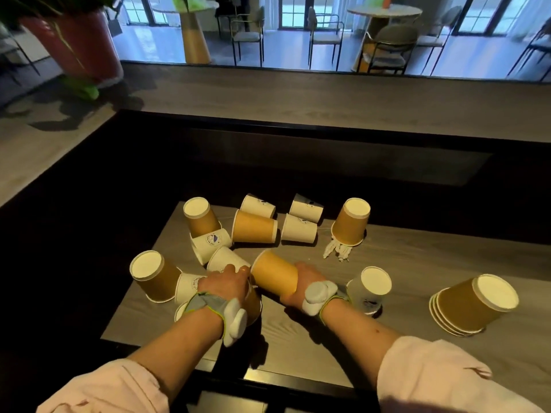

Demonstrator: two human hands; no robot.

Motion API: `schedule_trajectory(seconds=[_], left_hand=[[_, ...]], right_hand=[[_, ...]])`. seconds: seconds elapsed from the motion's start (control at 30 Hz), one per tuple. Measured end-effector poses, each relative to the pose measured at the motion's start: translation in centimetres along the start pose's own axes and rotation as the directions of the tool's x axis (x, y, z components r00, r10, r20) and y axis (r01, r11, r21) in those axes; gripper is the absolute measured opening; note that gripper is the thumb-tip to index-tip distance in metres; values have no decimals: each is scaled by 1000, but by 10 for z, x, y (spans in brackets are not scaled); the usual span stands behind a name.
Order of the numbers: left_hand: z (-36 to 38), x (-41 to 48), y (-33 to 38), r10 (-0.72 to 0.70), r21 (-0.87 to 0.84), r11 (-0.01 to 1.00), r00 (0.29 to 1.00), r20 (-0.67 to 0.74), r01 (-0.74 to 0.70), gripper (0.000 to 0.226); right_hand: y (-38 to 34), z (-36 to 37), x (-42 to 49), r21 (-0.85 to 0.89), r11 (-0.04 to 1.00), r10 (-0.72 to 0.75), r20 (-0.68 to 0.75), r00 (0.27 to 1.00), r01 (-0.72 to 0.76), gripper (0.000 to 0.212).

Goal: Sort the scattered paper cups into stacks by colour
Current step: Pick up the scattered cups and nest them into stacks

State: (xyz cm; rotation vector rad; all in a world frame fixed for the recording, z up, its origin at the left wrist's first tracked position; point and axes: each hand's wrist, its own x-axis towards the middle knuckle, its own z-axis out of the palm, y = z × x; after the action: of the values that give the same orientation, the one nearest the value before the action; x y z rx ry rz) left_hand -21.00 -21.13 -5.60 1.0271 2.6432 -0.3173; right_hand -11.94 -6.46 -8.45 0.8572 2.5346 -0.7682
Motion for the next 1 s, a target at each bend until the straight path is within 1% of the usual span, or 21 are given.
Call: schedule_trajectory(seconds=[0.07, 0.13, 0.17, 0.23, 0.3, 0.33, 0.37, 0.4, 0.43, 0.47, 0.53, 0.6, 0.67, 0.73, 0.8, 0.87, 0.9, 0.97, 1.0], left_hand=[[-16, 4, 1, -4, -78, 997, 999, 33, 7, 54], [-40, 11, 6, -9, -185, 983, 1000, 23, 14, 65], [-50, 14, 5, -18, -221, 975, 1000, -4, 17, 67], [-78, 19, 19, 0, -265, 964, 991, -136, -36, 69], [-103, 18, 38, 36, -320, 940, 970, -241, -114, 74], [-114, 17, 51, 57, -370, 915, 960, -273, -159, 76], [-123, 17, 56, 68, -446, 873, 955, -287, -196, 76], [-130, 15, 69, 86, -532, 808, 945, -316, -252, 75], [-137, 11, 85, 98, -611, 729, 930, -354, -310, 73], [-143, 6, 103, 102, -664, 651, 909, -403, -367, 72], [-155, -4, 144, 131, -718, 525, 876, -463, -458, 74], [-165, -13, 187, 191, -740, 444, 860, -473, -505, 76], [-168, -17, 216, 258, -739, 408, 844, -470, -537, 73], [-167, -21, 245, 322, -722, 409, 828, -459, -559, 70], [-162, -27, 269, 357, -699, 428, 817, -452, -574, 69], [-157, -30, 289, 377, -688, 449, 819, -432, -570, 71], [-154, -30, 297, 388, -685, 466, 825, -411, -561, 73], [-146, -30, 311, 412, -637, 561, 846, -339, -529, 78], [-140, -29, 318, 422, -588, 625, 856, -298, -513, 81]], right_hand=[[2, -27, -12, 105, 992, -51, -127, 991, 65, 78], [11, -64, -34, 176, 968, -128, -260, 957, 178, 79], [14, -81, -44, 195, 955, -156, -314, 936, 224, 77], [34, -120, -67, 240, 934, -139, -436, 889, 264, 75], [62, -154, -93, 267, 928, -77, -543, 836, 258, 72], [79, -170, -108, 250, 939, -47, -585, 809, 235, 71], [89, -182, -117, 224, 955, -16, -615, 789, 194, 71], [106, -196, -131, 184, 975, 19, -635, 772, 128, 72], [124, -210, -147, 145, 988, 52, -638, 768, 54, 72], [142, -223, -161, 118, 993, 89, -620, 779, -19, 72], [178, -244, -188, 83, 986, 168, -563, 809, -146, 74], [207, -253, -205, 37, 975, 206, -533, 821, -221, 76], [217, -242, -201, -31, 972, 188, -488, 852, -232, 77], [229, -223, -192, -93, 972, 159, -417, 895, -216, 77], [243, -199, -179, -91, 985, 103, -362, 927, -145, 77], [262, -169, -165, 4, 999, 53, -331, 942, -54, 79], [269, -154, -159, 61, 997, 58, -305, 951, -41, 82], [284, -129, -149, 214, 976, 97, -269, 958, -39, 87], [290, -120, -147, 319, 948, 110, -282, 953, -15, 88]])
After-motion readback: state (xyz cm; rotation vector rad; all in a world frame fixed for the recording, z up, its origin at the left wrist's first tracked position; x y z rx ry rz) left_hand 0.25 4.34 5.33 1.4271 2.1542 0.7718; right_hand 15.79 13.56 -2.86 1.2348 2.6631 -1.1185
